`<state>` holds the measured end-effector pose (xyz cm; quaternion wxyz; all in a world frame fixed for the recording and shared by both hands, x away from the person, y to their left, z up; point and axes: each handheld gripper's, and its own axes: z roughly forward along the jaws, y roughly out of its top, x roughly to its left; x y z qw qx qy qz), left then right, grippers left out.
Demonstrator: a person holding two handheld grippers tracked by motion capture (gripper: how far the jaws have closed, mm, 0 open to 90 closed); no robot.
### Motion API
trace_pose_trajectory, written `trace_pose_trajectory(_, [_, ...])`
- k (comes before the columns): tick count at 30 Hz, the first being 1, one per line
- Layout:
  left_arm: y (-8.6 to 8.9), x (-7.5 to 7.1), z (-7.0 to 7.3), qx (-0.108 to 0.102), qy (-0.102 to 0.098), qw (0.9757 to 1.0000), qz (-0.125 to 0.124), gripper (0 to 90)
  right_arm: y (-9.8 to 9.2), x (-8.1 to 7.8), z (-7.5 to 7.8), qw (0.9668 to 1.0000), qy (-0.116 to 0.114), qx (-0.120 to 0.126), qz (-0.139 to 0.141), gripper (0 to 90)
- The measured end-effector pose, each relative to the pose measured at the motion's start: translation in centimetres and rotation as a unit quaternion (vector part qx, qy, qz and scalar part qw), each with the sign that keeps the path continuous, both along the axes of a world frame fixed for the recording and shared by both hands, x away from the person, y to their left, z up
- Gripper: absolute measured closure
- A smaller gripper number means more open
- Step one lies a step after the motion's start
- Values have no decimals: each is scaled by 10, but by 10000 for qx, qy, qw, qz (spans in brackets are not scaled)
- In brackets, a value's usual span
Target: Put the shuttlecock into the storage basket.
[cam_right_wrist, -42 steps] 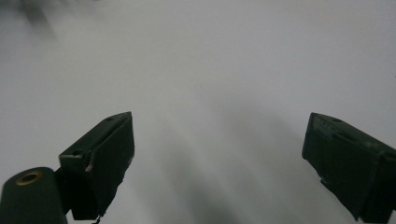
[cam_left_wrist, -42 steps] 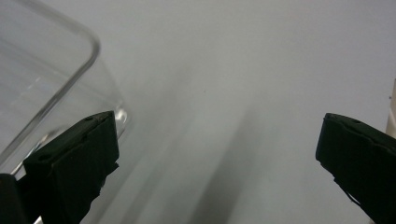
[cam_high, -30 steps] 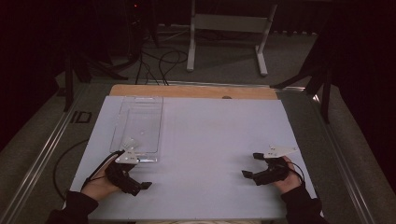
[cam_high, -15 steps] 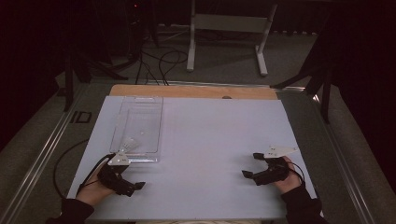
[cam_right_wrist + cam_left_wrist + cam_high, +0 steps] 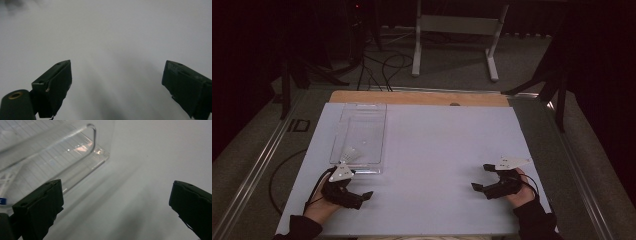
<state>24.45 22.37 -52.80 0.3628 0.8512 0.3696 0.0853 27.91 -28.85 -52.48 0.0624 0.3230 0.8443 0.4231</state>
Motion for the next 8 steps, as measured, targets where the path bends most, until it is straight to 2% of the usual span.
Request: trace_pose_trajectory(8, [1,1,-2,14,53,10000,10,0,0,0,-1,10000,10,17,10,95])
